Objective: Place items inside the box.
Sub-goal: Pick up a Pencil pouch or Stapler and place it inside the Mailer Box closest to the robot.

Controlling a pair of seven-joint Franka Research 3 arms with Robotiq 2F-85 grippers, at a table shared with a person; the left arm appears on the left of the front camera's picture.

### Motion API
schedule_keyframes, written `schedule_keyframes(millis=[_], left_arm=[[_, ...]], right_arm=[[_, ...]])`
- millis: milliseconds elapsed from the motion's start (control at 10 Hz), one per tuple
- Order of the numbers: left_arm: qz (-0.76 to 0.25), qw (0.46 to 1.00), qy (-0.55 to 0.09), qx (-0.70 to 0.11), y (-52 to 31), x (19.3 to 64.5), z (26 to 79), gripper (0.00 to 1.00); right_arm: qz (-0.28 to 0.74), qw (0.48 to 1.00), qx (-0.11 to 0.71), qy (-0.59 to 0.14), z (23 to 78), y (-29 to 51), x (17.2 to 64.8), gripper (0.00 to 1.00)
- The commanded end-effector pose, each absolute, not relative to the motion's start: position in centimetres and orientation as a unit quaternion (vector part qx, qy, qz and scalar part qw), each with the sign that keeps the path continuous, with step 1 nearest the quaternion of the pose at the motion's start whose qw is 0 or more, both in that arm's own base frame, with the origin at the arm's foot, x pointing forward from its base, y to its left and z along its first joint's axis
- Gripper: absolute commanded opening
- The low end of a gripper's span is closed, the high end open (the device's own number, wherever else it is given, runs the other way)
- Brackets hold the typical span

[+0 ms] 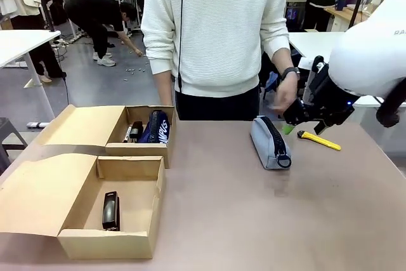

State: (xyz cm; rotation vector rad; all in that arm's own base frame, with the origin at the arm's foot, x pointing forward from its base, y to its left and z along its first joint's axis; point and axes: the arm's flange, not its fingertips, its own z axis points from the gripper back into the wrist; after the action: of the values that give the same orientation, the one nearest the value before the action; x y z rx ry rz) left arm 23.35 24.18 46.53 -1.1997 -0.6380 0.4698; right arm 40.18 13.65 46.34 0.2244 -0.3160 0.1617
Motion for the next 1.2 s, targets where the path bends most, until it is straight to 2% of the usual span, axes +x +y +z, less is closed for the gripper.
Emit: schedule_keyframes(millis=[0, 100, 200, 300, 400, 600, 700, 1100], left_arm=[[0.209, 0.745, -0.303, -0.556, 24.1, 23.4, 46.6, 1.0], [0.209, 0.745, -0.303, -0.556, 24.1, 23.4, 46.6, 1.0], [0.209, 0.745, -0.303, -0.556, 24.1, 23.4, 46.6, 1.0], [0.209, 0.745, -0.303, -0.556, 24.1, 23.4, 46.6, 1.0], [0.209, 0.745, -0.303, -0.556, 24.1, 23.4, 46.6, 1.0], [0.209, 0.745, -0.303, -0.556, 24.1, 23.4, 46.6, 1.0], [0.209, 0.745, -0.303, -0.556, 24.1, 23.4, 46.6, 1.0], [0.209, 0.745, -0.303, -0.556, 24.1, 23.4, 46.6, 1.0]], right_arm=[[0.076, 0.977, 0.076, -0.185, 45.5, 15.2, 41.9, 1.0], [0.067, 0.975, 0.077, -0.196, 45.9, 14.3, 41.6, 1.0], [0.055, 0.967, 0.142, -0.204, 47.5, 10.0, 39.7, 1.0], [0.045, 0.96, 0.221, -0.164, 48.9, 4.1, 36.6, 1.0], [0.059, 0.954, 0.26, -0.136, 49.4, 0.6, 33.9, 1.0], [0.077, 0.955, 0.276, -0.078, 48.6, -4.5, 29.3, 1.0], [0.068, 0.954, 0.276, -0.09, 47.9, -5.6, 28.3, 1.0], [0.069, 0.954, 0.276, -0.093, 46.8, -4.5, 30.3, 1.0]])
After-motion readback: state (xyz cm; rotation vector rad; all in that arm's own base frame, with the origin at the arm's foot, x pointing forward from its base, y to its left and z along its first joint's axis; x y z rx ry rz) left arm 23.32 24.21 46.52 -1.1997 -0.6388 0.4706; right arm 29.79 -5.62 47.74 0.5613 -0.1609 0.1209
